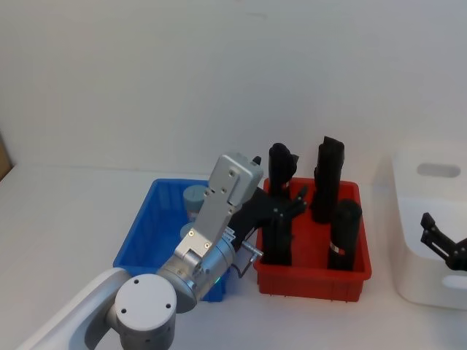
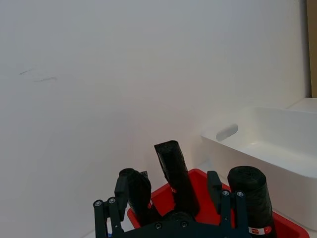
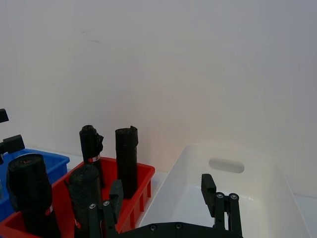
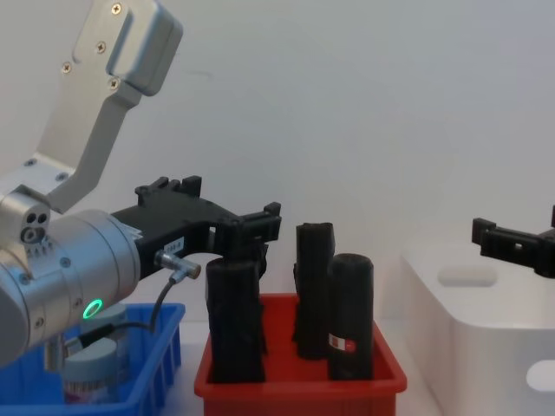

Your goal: Pick the cotton swabs from the blue box and place them into the white box.

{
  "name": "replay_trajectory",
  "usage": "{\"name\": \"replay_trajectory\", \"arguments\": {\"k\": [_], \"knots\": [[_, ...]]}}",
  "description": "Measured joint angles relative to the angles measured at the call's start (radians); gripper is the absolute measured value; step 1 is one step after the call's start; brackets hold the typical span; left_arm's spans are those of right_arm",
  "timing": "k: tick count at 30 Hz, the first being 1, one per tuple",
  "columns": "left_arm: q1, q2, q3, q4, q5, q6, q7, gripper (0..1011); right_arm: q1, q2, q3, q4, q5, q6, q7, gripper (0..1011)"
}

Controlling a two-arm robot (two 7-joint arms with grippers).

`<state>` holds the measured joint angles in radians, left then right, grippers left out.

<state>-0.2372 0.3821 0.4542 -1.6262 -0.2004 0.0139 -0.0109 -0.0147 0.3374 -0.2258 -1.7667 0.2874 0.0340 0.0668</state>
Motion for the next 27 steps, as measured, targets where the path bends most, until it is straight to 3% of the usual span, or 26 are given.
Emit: {"name": "replay_trajectory", "arguments": {"k": [27], "knots": [[0.0, 0.0, 0.0, 0.0, 0.0, 0.0, 0.0, 1004, 0.0, 0.0, 0.0, 0.0, 0.0, 0.0, 0.0, 1002]]}}
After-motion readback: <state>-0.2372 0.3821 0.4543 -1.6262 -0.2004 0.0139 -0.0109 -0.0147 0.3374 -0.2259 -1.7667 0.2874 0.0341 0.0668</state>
